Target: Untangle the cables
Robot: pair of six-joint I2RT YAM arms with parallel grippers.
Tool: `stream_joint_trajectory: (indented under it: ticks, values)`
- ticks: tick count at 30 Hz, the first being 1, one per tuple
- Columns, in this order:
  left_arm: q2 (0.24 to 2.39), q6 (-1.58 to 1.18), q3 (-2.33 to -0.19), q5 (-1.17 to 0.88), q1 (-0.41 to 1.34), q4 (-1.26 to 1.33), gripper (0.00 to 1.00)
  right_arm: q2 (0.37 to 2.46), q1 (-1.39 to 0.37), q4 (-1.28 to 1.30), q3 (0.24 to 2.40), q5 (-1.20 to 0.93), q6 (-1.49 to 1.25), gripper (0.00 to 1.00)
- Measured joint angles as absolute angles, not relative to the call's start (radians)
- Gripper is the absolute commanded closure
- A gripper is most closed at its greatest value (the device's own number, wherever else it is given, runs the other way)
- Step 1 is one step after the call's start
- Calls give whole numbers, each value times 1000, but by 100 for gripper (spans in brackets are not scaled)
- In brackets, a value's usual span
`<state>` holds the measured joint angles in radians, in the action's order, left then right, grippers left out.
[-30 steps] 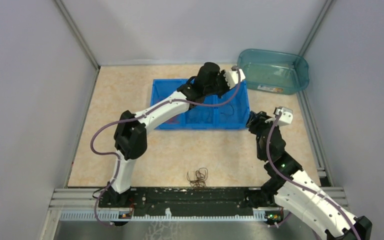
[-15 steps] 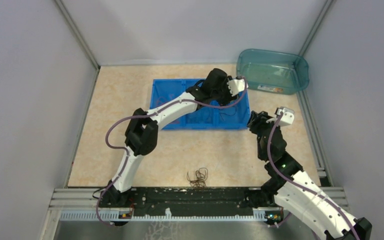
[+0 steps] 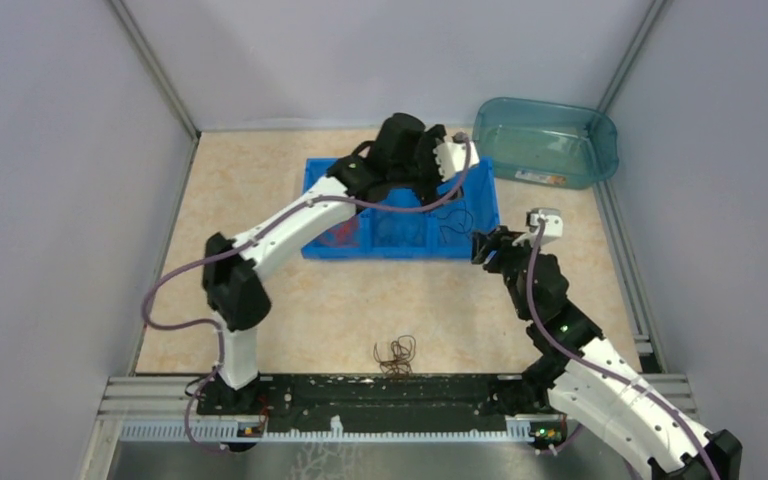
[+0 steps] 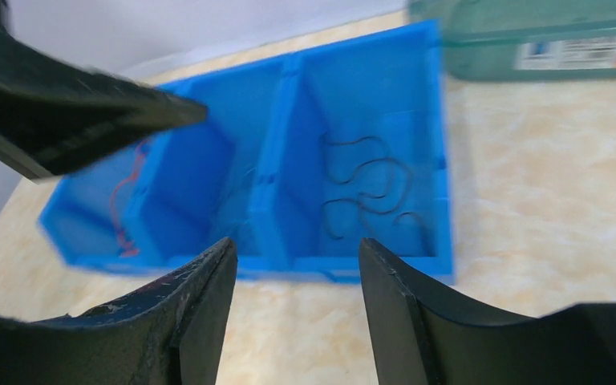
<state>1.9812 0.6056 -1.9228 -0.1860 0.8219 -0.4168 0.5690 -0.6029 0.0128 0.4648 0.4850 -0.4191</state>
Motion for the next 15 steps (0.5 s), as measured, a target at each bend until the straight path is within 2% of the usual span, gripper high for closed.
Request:
stream_joint_trajectory:
  ticks: [7,15]
  values:
    - [1597,601,-1629,-316,736,-442,0,722,-619,-75,431,3,-398,40]
    - [1350,618,-1360,-377,699,-508,0,982,-824,-67,405,-200,-385,46]
